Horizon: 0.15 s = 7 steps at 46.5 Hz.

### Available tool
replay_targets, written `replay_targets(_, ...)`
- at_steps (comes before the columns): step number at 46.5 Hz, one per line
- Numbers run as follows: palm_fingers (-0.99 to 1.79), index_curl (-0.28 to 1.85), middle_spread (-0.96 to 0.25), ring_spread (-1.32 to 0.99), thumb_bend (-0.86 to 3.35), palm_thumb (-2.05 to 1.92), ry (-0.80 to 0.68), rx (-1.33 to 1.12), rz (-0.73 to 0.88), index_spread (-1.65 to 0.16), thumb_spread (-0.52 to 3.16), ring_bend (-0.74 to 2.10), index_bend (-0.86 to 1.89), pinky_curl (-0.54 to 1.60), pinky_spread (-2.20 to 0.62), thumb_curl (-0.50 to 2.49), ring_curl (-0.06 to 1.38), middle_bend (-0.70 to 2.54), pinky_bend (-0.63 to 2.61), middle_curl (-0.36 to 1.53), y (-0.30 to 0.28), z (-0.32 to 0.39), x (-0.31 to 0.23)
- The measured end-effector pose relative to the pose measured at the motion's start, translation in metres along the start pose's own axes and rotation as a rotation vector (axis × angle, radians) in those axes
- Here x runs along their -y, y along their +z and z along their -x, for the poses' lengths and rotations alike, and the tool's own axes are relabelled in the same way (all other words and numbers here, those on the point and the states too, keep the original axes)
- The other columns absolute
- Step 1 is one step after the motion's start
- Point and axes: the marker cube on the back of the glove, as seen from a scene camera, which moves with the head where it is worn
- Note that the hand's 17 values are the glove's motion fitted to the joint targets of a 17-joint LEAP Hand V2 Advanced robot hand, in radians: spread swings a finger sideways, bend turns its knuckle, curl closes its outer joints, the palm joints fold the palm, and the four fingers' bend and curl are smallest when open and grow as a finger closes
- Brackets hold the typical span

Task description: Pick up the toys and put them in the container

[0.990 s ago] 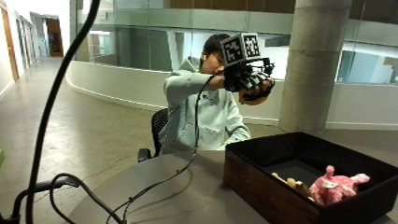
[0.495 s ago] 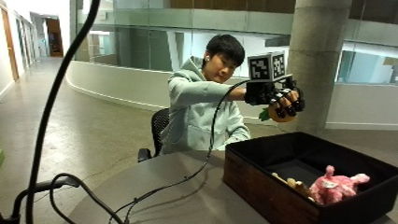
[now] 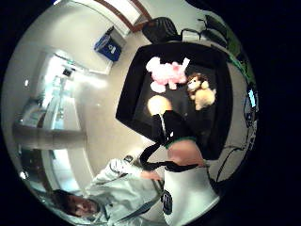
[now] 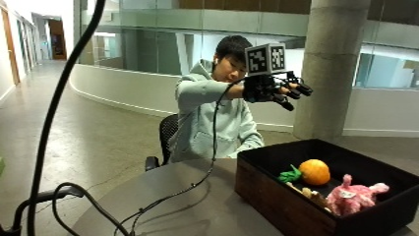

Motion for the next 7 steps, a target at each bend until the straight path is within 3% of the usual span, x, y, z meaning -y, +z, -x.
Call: replay_targets(7,-0.18,0.58,-0.01,-0.03,0.0,0.27,0.022,-0.05,-0.019,-0.27,1.27,0.24,0.16,0.36,0.03,0.6,0.33,0.11,0.87,0.44,-0.024,-0.035,-0.026)
